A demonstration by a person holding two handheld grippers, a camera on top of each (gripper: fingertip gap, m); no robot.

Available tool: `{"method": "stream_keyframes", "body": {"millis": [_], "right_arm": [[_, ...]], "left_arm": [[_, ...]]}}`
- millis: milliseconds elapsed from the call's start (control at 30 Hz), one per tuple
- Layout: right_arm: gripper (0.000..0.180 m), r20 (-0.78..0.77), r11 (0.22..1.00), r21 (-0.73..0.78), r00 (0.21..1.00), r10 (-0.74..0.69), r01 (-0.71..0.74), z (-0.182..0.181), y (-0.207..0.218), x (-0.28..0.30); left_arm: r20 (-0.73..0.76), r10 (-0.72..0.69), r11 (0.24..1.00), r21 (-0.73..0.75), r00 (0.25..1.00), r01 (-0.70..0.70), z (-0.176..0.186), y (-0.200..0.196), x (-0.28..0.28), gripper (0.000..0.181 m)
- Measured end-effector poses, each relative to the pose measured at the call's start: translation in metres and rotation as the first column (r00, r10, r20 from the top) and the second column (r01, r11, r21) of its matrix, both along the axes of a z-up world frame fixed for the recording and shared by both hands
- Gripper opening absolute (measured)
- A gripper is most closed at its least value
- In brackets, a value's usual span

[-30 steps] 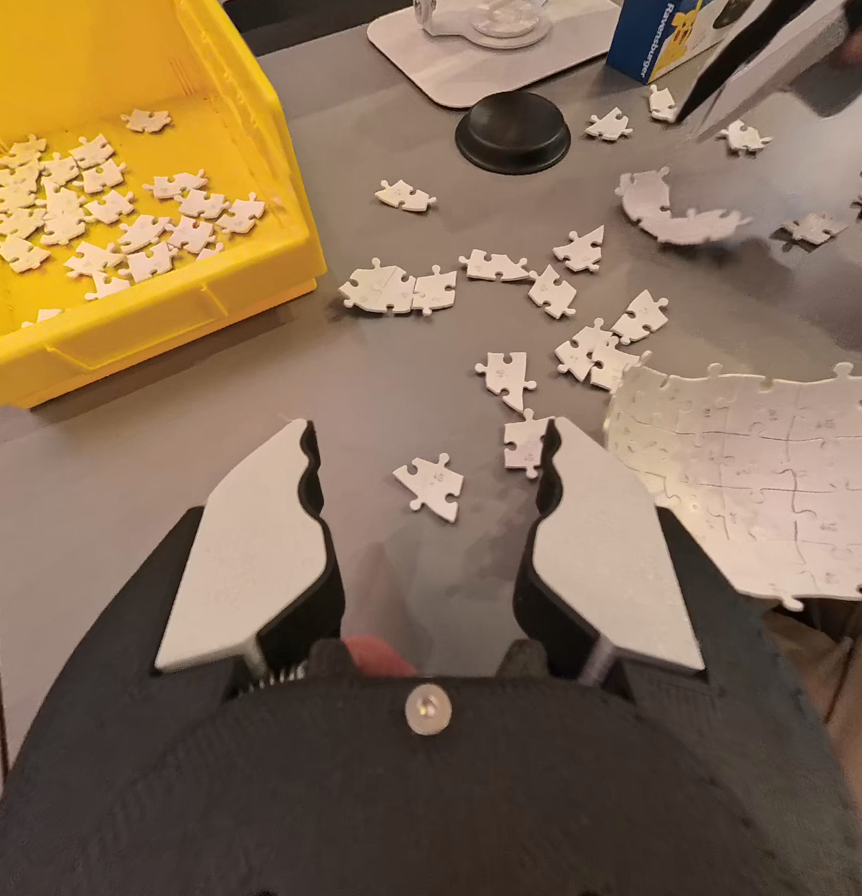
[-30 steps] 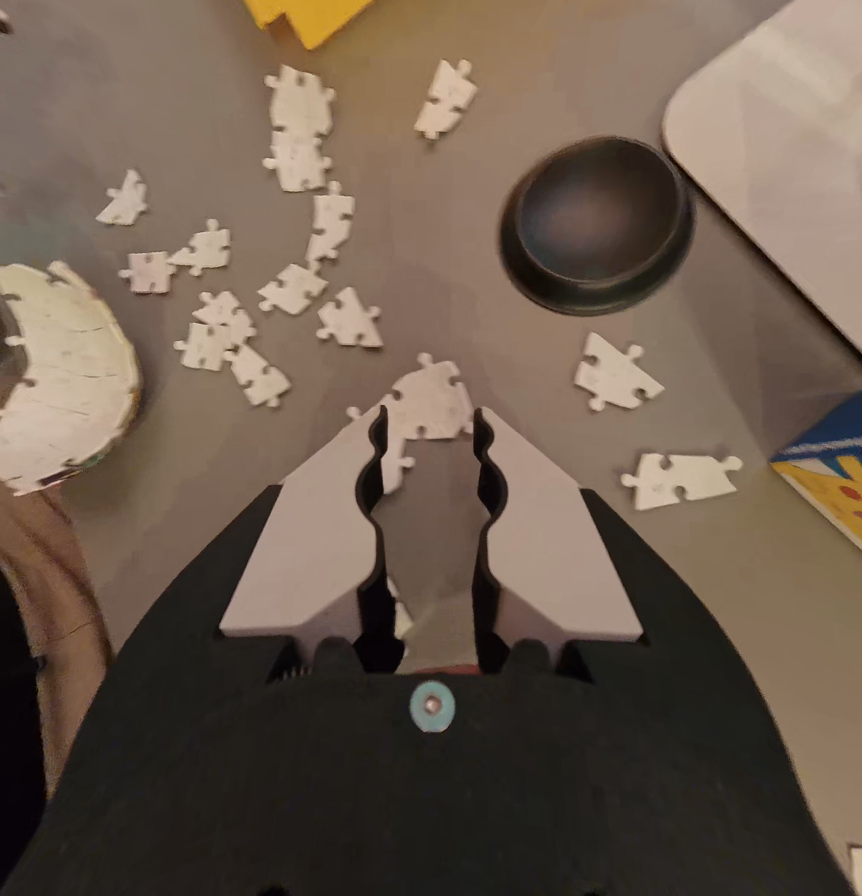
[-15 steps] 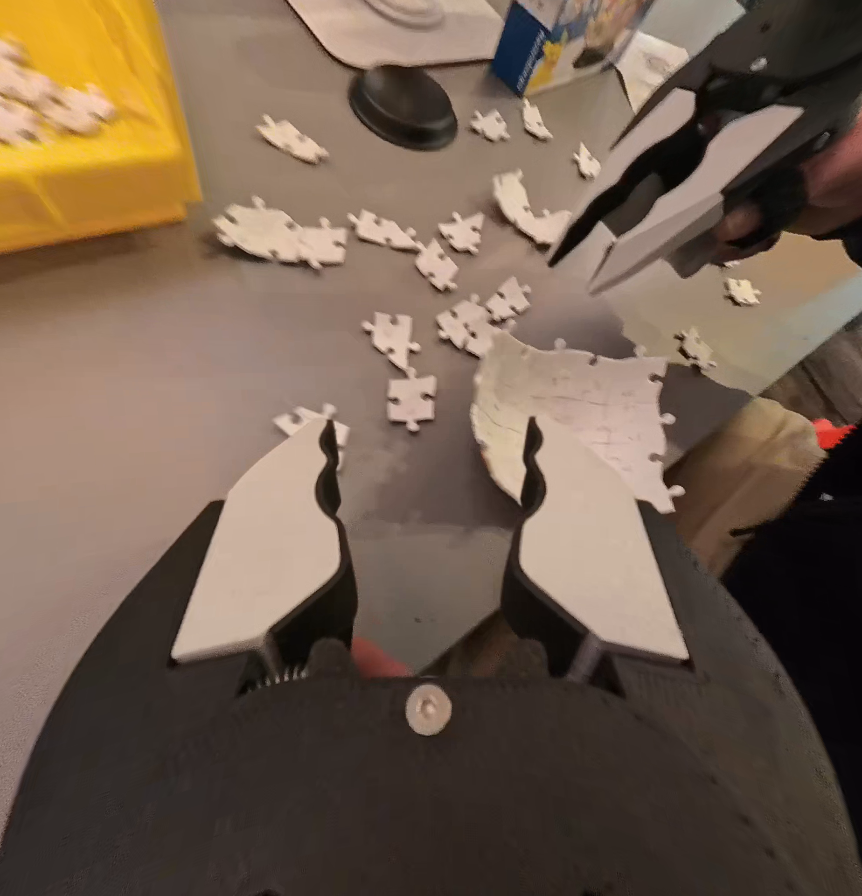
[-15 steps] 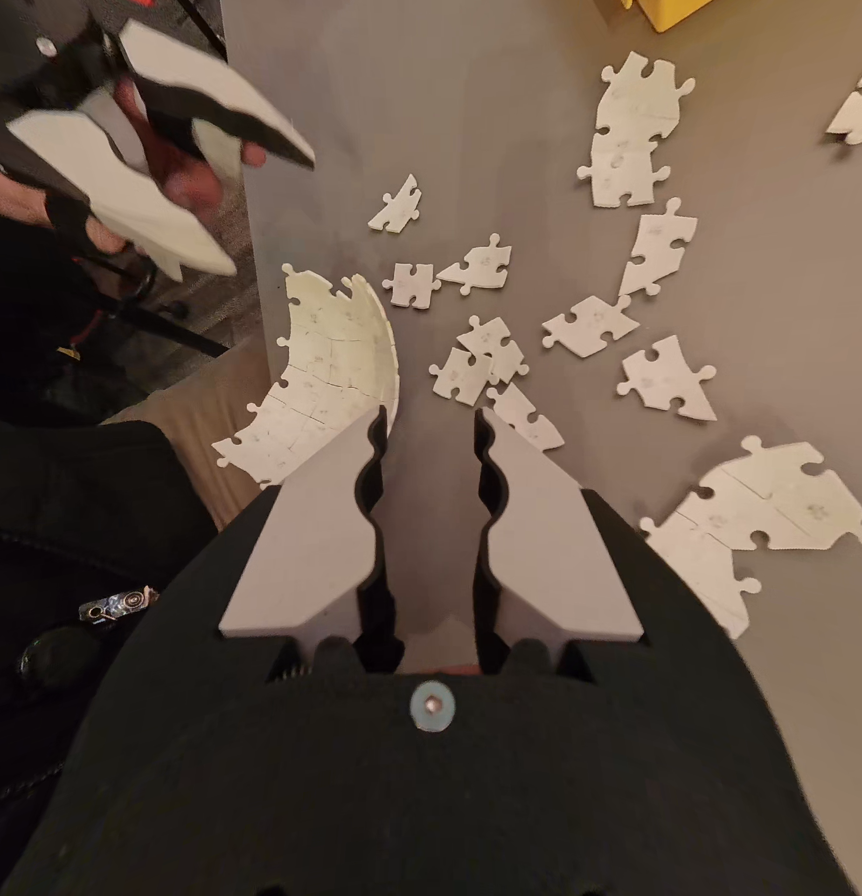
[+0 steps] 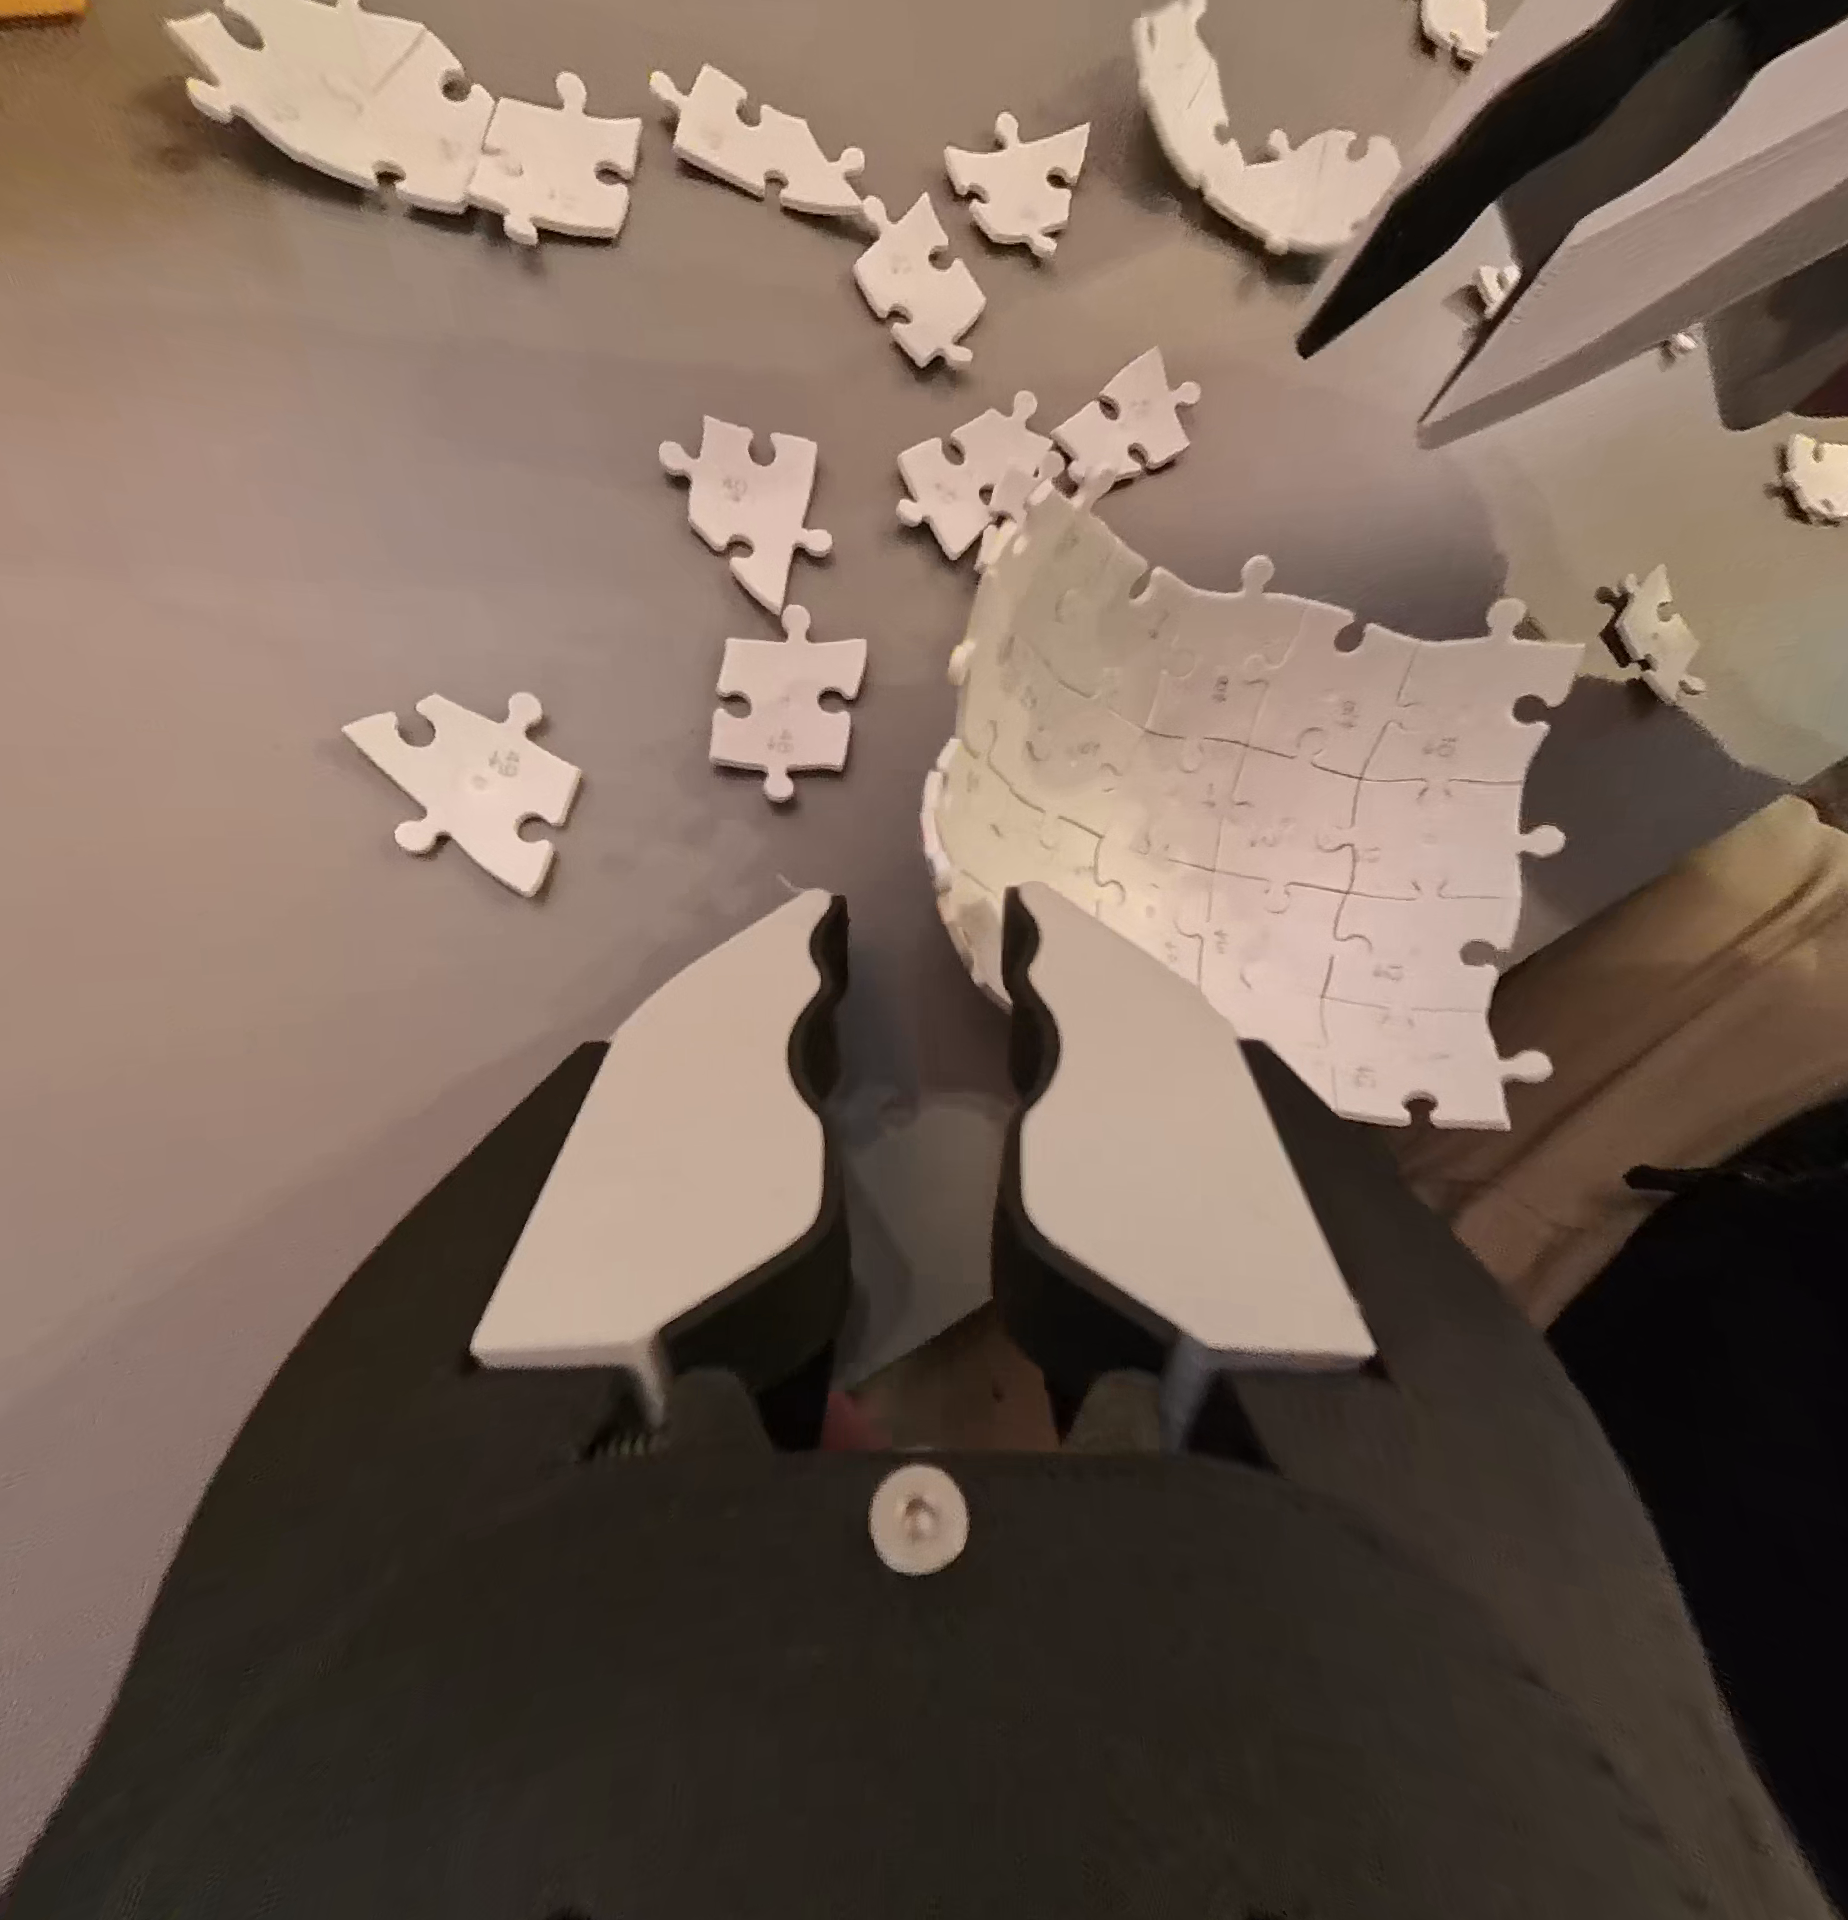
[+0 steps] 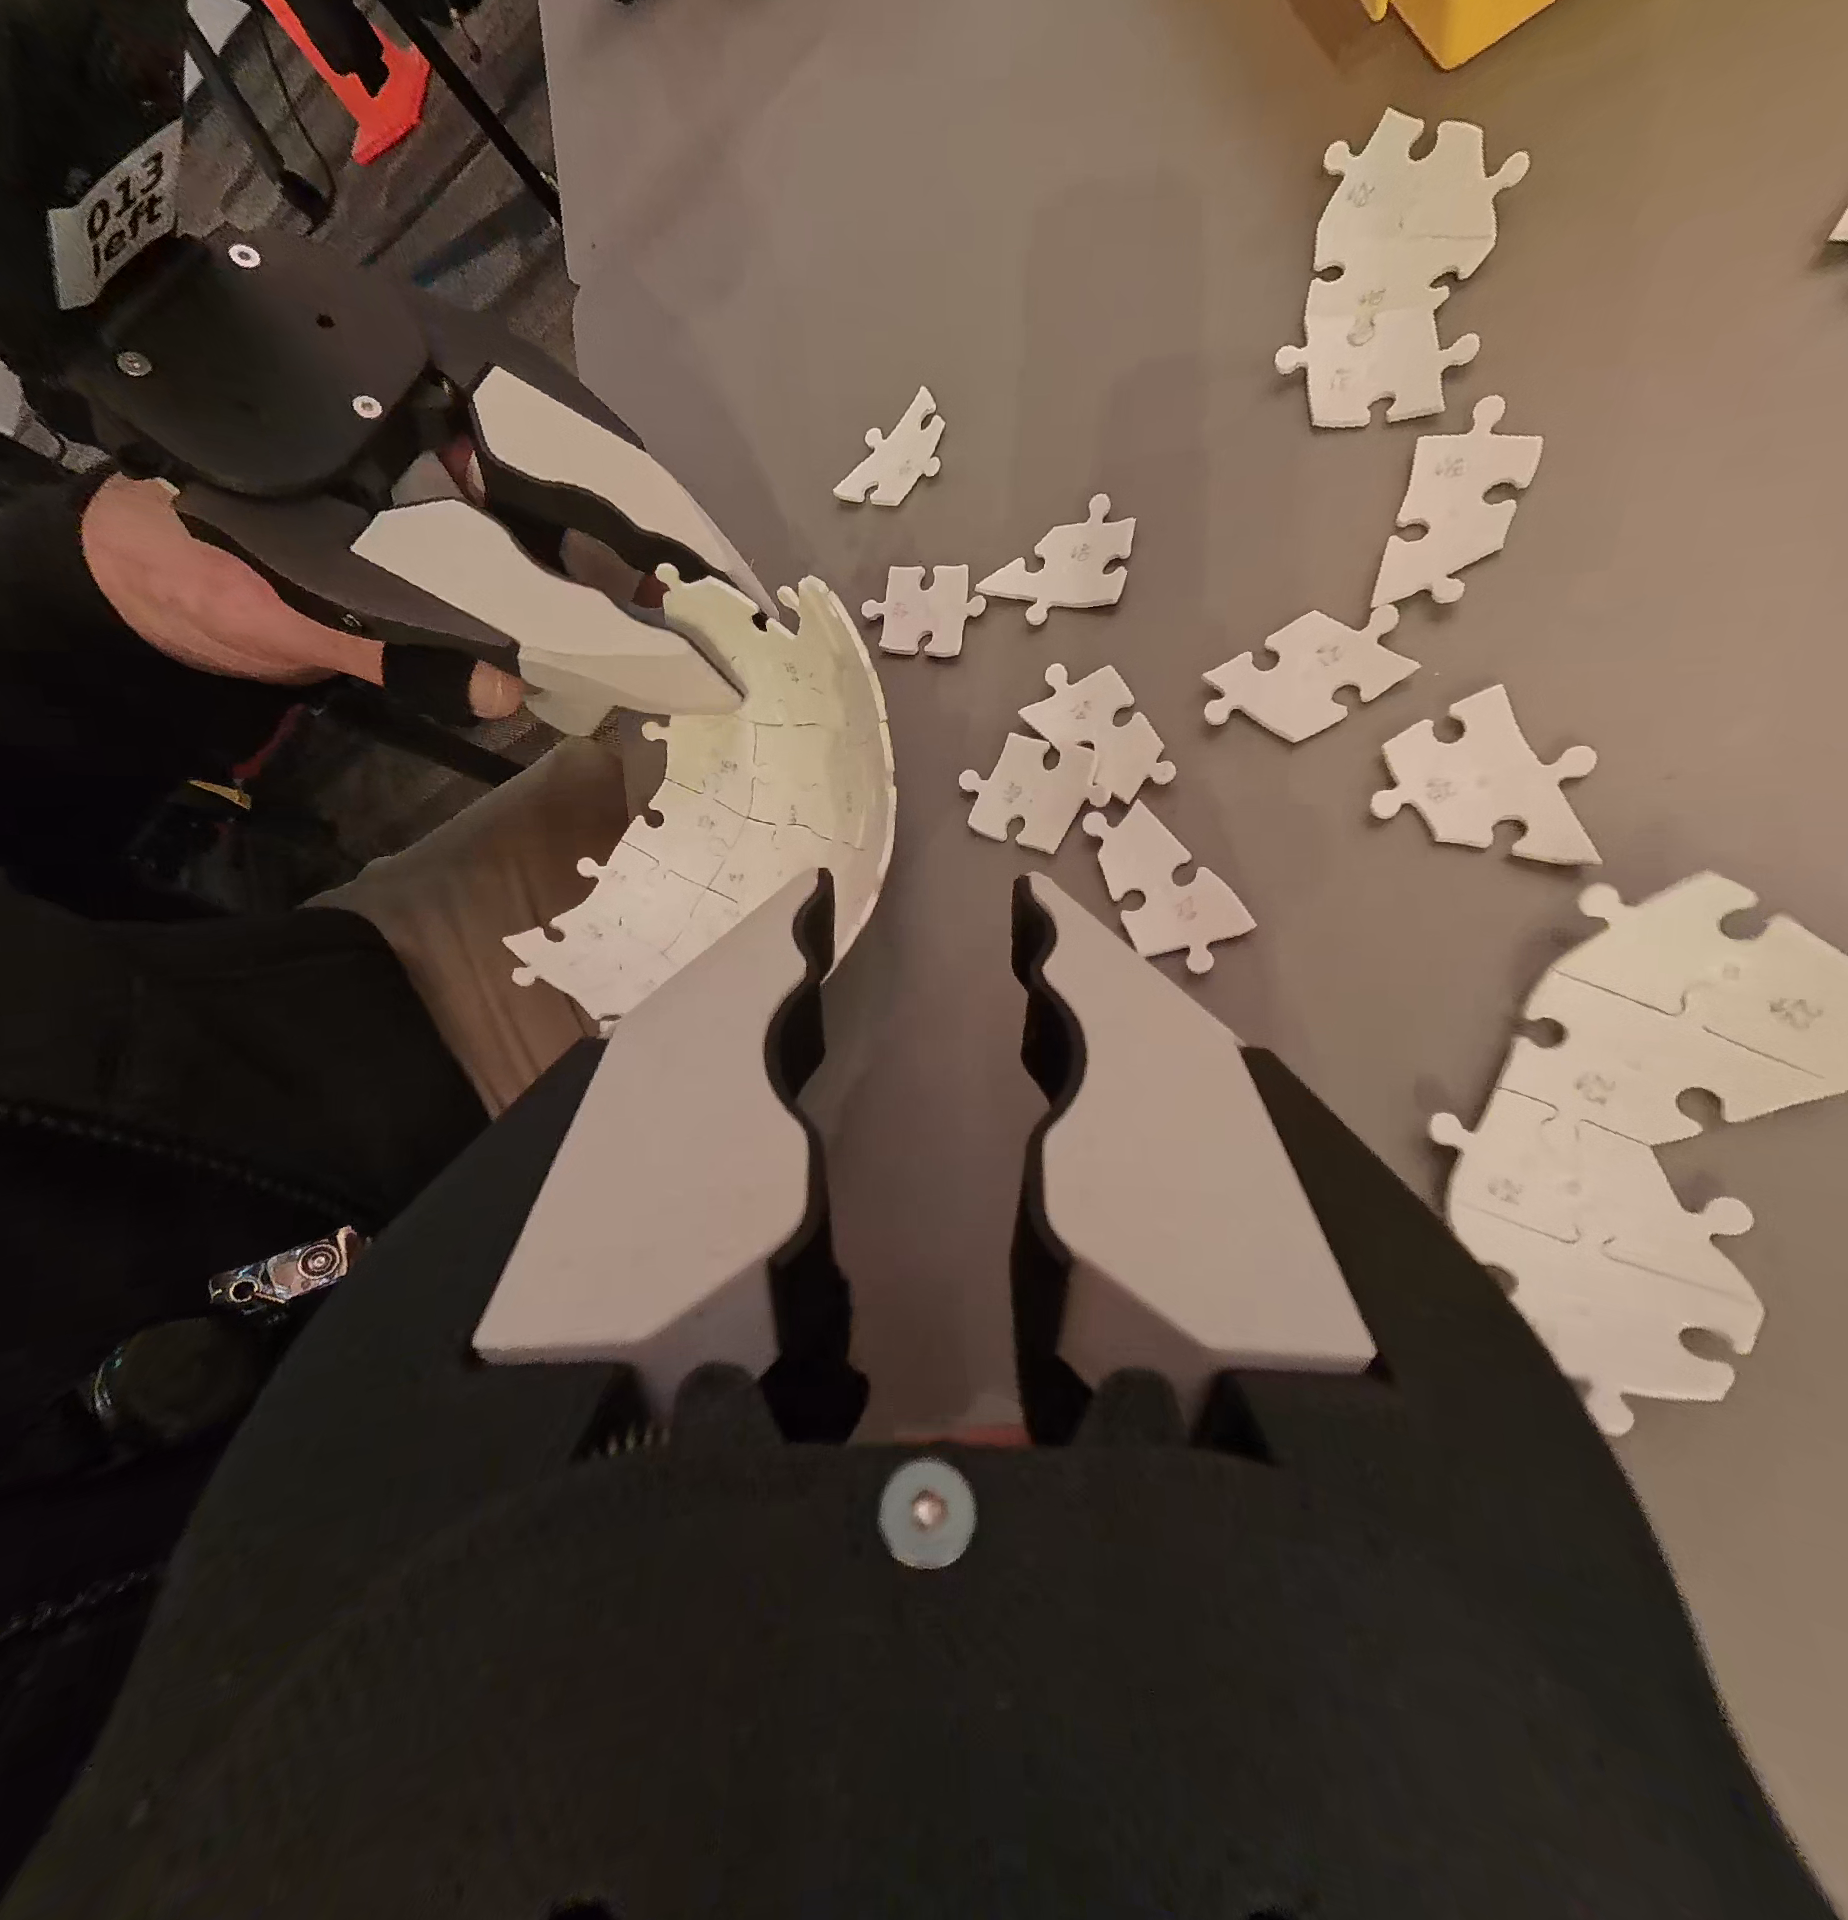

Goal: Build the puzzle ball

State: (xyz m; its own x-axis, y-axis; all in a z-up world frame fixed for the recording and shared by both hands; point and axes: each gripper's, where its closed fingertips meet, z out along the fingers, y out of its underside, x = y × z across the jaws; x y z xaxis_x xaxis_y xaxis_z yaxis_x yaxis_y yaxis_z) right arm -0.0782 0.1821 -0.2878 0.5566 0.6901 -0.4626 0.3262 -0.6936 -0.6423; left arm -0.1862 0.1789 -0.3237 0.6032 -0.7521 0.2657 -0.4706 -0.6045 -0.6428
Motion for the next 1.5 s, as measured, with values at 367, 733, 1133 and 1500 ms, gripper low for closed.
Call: {"method": "stream_keyframes", "body": {"millis": [367, 733, 1133, 1500], "right_arm": [[0.032, -0.022, 1.0, -0.011, 1.0, -0.013, 0.013, 0.001, 0.0, 0.008], [0.033, -0.014, 0.999, -0.028, 1.0, -0.027, 0.027, -0.007, 0.002, 0.015], [0.033, -0.004, 0.999, -0.038, 1.0, -0.021, 0.021, -0.013, 0.002, 0.014], [0.033, -0.006, 0.999, -0.042, 1.0, 0.005, -0.005, -0.015, 0.002, 0.006]], "left_arm": [[0.053, 0.034, 0.999, -0.003, 0.998, -0.034, 0.007, 0.005, 0.009, 0.006], [0.059, 0.065, 0.997, 0.043, 0.996, -0.067, 0.018, 0.013, -0.001, 0.003], [0.021, 0.092, 0.986, 0.138, 0.996, -0.094, 0.028, 0.022, -0.017, 0.002], [-0.022, 0.179, 0.965, 0.2, 0.984, -0.171, 0.035, 0.04, -0.064, 0.002]]}}
